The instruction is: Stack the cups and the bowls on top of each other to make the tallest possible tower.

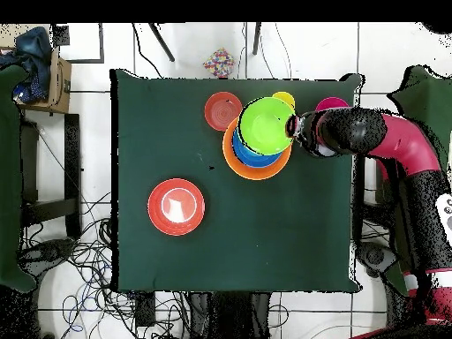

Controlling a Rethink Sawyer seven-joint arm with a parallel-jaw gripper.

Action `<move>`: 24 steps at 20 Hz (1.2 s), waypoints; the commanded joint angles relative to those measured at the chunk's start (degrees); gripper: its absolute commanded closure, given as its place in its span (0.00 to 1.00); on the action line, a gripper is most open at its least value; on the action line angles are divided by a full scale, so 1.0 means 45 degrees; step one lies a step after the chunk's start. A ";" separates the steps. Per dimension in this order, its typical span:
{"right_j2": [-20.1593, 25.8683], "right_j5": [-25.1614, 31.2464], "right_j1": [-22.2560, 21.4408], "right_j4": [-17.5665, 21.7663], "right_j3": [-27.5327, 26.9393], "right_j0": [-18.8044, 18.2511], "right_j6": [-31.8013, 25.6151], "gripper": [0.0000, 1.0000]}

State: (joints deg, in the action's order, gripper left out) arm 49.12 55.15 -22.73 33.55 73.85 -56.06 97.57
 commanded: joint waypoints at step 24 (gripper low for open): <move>-0.0417 0.0555 0.0159 -0.0306 -0.0087 0.0903 -0.1956 1.00</move>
State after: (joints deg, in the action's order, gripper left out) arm 49.13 55.16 -23.21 31.72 73.87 -55.58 97.57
